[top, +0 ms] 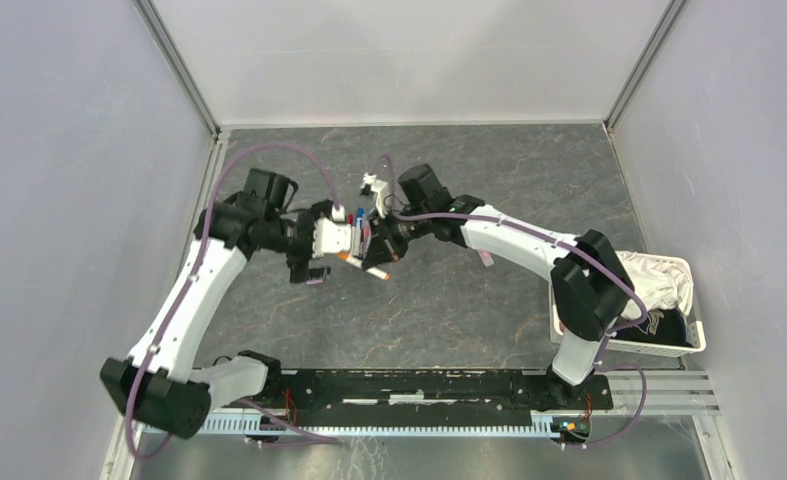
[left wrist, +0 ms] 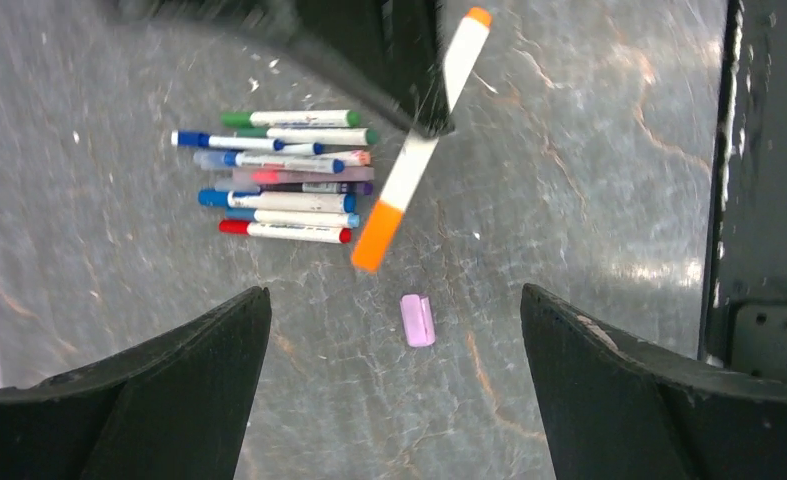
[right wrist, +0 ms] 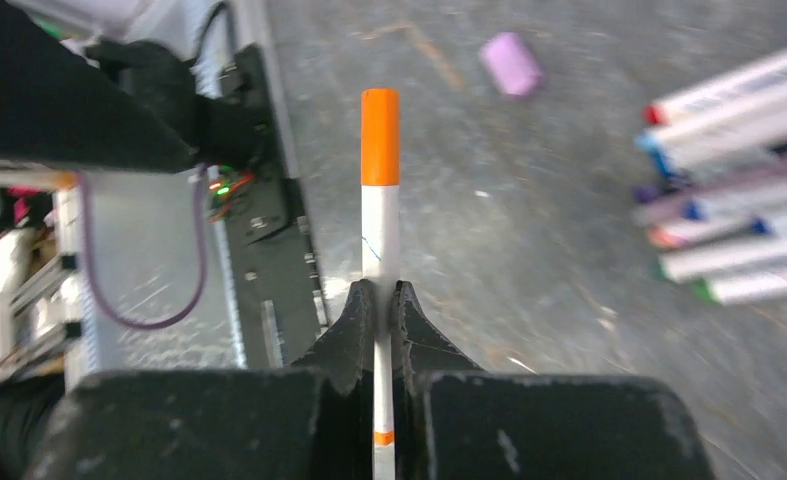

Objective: Open the pen caps

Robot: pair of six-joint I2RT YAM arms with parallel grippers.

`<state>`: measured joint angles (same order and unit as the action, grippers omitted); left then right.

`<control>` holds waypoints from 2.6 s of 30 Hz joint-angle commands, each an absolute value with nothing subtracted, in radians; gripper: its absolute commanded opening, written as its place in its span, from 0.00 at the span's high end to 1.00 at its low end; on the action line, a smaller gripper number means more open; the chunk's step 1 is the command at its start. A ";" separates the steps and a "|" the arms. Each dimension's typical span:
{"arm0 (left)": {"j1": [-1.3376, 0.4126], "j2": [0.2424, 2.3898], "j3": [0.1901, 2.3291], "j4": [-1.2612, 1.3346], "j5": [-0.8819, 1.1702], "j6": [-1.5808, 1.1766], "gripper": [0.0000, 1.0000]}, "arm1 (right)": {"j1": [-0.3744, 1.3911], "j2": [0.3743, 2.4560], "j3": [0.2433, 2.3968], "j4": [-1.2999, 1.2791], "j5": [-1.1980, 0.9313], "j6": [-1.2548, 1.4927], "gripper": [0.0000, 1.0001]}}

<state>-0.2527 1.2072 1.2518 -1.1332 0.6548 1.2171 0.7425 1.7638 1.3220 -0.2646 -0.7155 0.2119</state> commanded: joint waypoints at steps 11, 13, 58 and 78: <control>-0.444 1.014 1.037 -1.113 0.413 1.443 0.31 | 0.801 1.808 1.411 -0.180 -0.974 0.287 1.00; -0.444 1.007 1.035 -1.073 0.420 1.436 0.40 | 0.804 1.812 1.411 -0.166 -0.984 0.299 1.00; -0.285 1.113 1.086 -1.061 0.219 1.614 0.98 | 0.806 1.757 1.125 -0.219 -0.969 0.242 1.00; -0.225 1.399 1.024 -0.773 0.350 1.144 0.97 | 0.623 1.671 1.027 -0.263 -0.012 0.215 1.00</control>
